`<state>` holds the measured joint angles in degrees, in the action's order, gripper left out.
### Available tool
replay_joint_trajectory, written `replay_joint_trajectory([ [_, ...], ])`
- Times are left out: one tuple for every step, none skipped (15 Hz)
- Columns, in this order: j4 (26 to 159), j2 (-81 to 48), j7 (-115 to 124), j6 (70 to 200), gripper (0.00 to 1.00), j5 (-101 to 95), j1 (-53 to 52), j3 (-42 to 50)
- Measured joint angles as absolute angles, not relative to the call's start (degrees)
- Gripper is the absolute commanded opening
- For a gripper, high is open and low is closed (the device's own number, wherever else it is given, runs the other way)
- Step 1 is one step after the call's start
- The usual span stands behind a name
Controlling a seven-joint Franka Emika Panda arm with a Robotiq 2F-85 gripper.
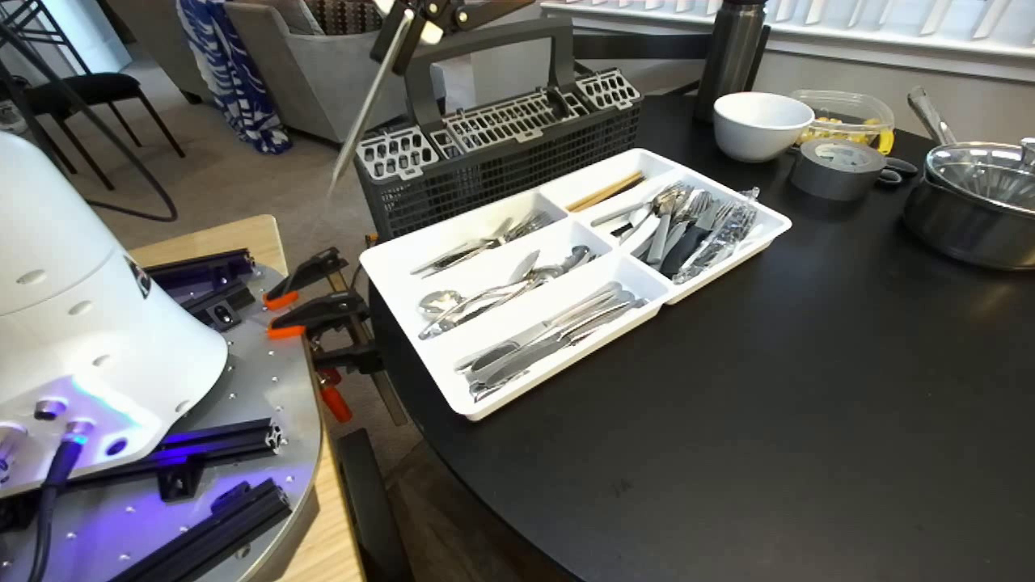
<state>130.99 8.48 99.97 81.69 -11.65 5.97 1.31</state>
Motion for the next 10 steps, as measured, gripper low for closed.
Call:
replay_joint_trajectory([
  [130.72,7.99,99.75,81.89,0.02,-11.65,6.04,1.92],
  [130.16,7.09,99.7,81.97,0.02,-11.67,6.25,2.8],
  [129.32,5.75,99.68,82.17,0.02,-11.71,6.74,3.8],
  [128.39,4.21,99.65,82.74,0.02,-11.76,7.24,4.81],
  [127.37,2.47,99.65,83.48,0.02,-11.76,7.72,5.7],
  [126.2,0.55,99.65,84.18,0.02,-11.76,8.16,6.45],
  [124.95,-1.36,99.65,84.81,0.02,-11.76,8.31,7.14],
  [123.62,-3.21,99.65,85.37,0.02,-11.76,8.33,7.65],
  [122.21,-4.88,99.67,85.66,0.02,-11.82,8.32,7.96],
  [120.68,-6.34,99.74,85.7,0.02,-12.07,8.28,8.15],
])
